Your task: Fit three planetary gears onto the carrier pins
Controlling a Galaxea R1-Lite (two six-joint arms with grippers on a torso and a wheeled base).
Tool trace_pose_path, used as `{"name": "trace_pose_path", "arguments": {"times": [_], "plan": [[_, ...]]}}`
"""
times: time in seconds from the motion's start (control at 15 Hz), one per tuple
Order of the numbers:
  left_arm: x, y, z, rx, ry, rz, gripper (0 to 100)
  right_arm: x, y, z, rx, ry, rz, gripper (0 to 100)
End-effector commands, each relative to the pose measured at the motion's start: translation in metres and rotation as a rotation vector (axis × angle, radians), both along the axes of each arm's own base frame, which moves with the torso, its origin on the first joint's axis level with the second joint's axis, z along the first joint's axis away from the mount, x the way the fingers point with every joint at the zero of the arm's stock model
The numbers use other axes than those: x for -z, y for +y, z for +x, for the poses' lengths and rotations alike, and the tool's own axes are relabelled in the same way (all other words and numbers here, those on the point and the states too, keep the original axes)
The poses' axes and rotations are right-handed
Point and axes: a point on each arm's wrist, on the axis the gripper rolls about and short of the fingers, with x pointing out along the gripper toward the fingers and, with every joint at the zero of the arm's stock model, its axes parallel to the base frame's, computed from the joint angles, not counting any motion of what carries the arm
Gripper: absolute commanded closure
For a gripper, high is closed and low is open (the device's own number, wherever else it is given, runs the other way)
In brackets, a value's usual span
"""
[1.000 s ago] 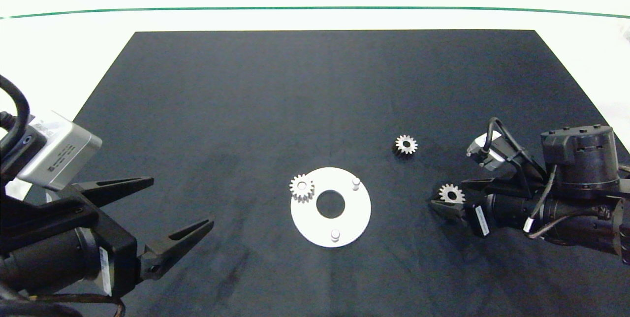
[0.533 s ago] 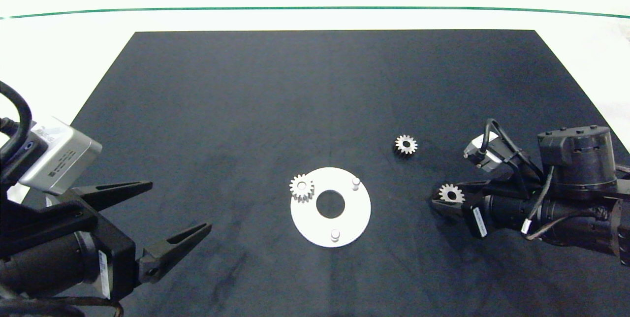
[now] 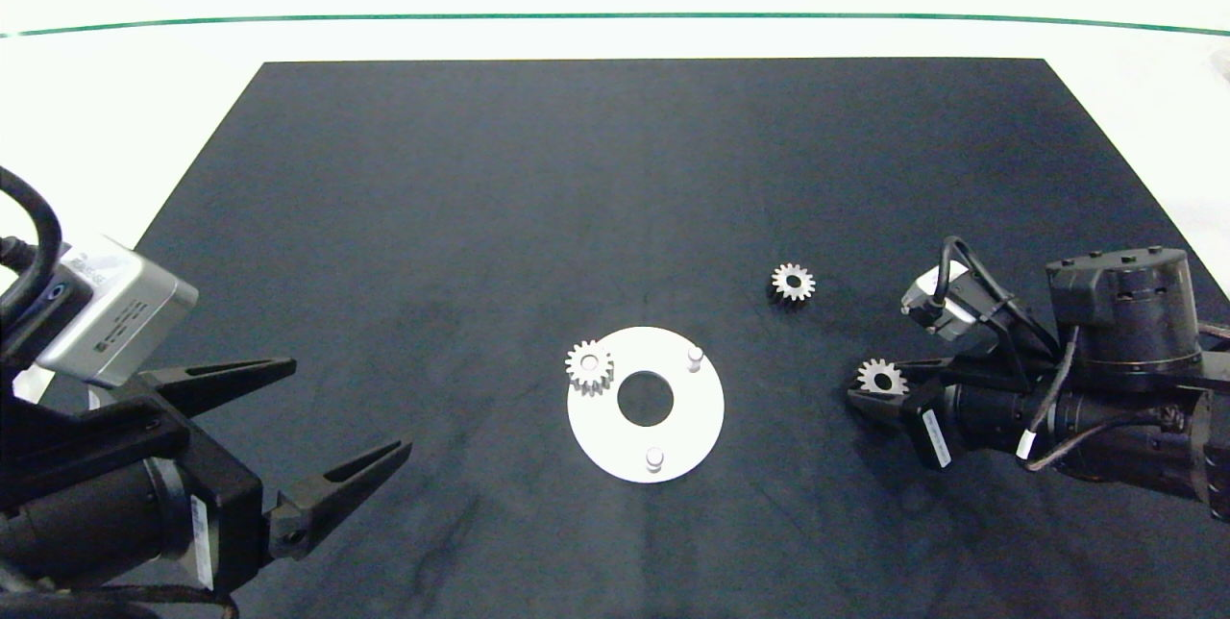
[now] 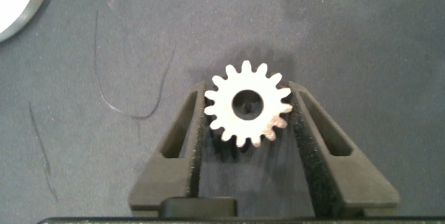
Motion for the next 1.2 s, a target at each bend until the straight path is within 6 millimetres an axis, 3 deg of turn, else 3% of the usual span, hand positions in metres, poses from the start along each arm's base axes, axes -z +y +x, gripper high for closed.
{"name": "trace_pose_path", "arguments": {"times": [0.07, 0.6, 0.93, 1.2], "plan": [[0.001, 0.001, -0.001, 0.002, 0.002, 0.000, 0, 0.001, 0.000, 0.000, -0.002, 0.001, -0.004, 62], [0.001, 0.004, -0.006, 0.004, -0.006, -0.008, 0, 0.000, 0.000, -0.001, 0.000, -0.001, -0.006, 78], [-0.011, 0.020, -0.028, 0.002, -0.098, -0.068, 0, -0.035, 0.003, -0.029, -0.049, 0.014, 0.003, 78], [-0.018, 0.033, -0.046, 0.000, -0.164, -0.112, 0, -0.055, 0.031, -0.047, -0.108, -0.020, 0.047, 78]]}}
